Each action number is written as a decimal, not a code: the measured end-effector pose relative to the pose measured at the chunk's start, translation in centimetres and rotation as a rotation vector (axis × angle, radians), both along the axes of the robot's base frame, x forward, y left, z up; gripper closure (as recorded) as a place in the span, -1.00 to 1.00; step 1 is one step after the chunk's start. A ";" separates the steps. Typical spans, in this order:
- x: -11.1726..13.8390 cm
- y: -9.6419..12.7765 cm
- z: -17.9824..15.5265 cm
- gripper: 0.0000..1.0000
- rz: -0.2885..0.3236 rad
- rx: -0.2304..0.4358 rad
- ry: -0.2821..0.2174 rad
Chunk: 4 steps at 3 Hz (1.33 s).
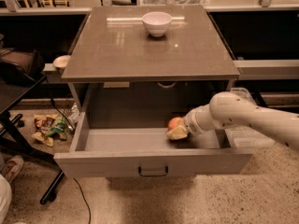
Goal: Pick apple from top drawer and place on counter
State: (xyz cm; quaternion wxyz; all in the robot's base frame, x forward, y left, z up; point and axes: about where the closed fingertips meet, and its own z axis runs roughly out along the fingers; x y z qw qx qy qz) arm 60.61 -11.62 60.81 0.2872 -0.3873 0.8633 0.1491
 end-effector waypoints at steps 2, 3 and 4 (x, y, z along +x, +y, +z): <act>-1.3 -3.1 7.8 0.78 -0.010 0.059 -0.148; -3.0 -7.3 14.4 1.00 0.021 0.056 -0.237; -2.9 -7.4 14.7 1.00 0.020 0.060 -0.237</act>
Offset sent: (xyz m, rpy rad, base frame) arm -0.0343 -0.0894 0.1573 0.0974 -0.2962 -0.0281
